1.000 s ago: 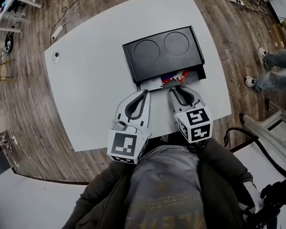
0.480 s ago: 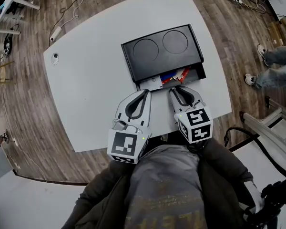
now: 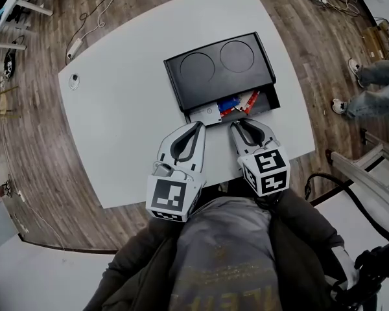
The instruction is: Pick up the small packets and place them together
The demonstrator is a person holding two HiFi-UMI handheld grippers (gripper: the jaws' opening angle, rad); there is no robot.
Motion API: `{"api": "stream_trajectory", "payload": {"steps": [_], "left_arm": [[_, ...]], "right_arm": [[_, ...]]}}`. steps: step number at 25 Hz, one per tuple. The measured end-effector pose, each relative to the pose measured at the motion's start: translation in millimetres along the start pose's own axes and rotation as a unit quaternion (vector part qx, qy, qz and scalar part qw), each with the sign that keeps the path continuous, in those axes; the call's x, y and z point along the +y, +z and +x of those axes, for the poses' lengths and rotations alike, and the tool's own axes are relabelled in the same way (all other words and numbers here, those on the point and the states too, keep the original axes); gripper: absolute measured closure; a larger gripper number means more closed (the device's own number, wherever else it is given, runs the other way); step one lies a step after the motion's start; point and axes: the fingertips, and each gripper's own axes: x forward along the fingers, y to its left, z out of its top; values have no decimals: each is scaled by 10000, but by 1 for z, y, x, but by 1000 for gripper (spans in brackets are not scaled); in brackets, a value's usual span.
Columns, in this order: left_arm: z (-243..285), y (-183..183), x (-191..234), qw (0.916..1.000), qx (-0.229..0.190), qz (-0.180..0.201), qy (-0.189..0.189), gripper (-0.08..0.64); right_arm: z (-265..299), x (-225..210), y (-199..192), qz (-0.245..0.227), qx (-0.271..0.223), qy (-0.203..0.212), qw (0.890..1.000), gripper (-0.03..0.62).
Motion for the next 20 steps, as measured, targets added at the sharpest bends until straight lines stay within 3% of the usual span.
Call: {"api": "stream_trajectory", "payload": {"steps": [20], "left_arm": [[-7,-4,-10,9998,3,103,-152,558]], "right_arm": [[-13,5,-15,55,-69,-58,9999,518]]}}
